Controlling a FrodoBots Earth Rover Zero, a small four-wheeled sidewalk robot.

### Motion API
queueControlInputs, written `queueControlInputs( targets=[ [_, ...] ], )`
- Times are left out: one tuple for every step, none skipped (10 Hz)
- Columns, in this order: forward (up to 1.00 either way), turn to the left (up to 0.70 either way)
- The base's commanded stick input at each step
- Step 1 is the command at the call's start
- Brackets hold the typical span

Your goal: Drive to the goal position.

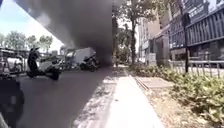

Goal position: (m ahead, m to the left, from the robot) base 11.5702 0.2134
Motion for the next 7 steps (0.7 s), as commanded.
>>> queueControlInputs(
  targets=[
    [0.70,0.00],
    [0.70,0.00],
    [0.70,-0.03],
    [0.70,-0.12],
    [0.70,-0.06],
    [0.70,-0.01],
    [0.70,0.00]
  ],
)
